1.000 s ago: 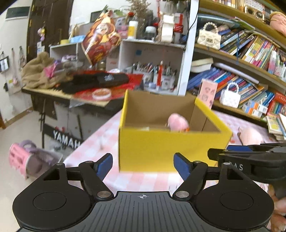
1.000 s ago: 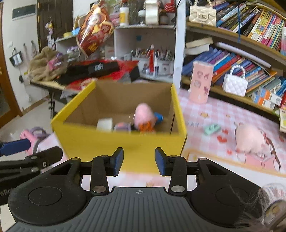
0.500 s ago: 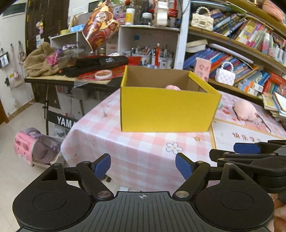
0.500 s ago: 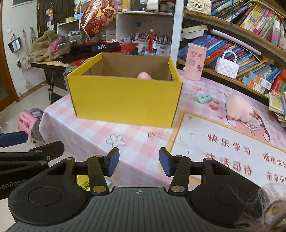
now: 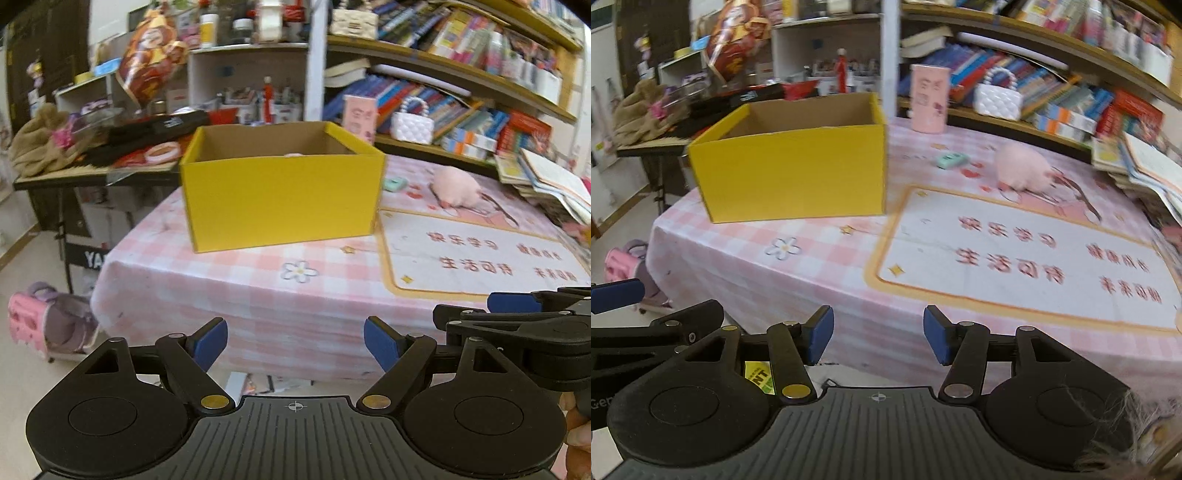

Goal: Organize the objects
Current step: 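Move both tools back toward the mint eraser and remaining pink plush pig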

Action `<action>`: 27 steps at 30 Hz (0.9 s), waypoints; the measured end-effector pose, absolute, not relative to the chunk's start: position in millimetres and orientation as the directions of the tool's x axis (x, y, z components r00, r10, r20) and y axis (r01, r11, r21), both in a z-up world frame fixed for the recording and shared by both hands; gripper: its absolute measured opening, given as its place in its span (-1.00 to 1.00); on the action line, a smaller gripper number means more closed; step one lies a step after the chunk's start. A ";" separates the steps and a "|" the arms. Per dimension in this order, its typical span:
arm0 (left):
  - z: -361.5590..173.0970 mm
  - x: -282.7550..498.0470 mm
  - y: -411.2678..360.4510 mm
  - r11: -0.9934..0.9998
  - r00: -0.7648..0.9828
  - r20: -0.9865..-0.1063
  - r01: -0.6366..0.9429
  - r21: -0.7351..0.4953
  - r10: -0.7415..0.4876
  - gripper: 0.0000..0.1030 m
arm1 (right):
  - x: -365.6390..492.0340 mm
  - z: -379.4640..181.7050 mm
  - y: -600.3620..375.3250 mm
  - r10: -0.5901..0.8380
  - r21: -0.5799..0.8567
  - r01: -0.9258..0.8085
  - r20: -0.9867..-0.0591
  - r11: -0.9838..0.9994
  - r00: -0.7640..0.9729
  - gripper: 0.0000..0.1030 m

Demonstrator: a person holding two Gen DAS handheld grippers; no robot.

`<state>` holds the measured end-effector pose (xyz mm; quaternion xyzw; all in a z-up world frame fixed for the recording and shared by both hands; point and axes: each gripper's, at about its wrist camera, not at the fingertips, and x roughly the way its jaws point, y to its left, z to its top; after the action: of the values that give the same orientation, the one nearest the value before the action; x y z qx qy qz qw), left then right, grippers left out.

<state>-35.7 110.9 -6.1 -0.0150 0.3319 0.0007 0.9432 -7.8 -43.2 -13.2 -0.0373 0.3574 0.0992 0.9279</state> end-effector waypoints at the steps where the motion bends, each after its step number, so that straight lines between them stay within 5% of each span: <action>1: -6.4 -35.3 107.9 1.000 0.779 -0.626 0.003 -0.028 -0.020 0.62 | -9.7 -13.3 -47.2 0.145 0.002 -0.195 -0.671 0.981 0.727 0.03; 27: -11.4 17.8 12.2 0.965 0.734 -0.645 0.262 -0.022 -0.214 0.63 | 8.3 -14.0 -144.8 -0.063 -0.012 0.076 -0.688 0.997 0.723 0.14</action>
<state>17.8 12.2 -11.4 0.0351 0.3417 -0.1277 0.9304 8.3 -144.8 -14.0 0.0088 0.3705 -0.0376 0.9280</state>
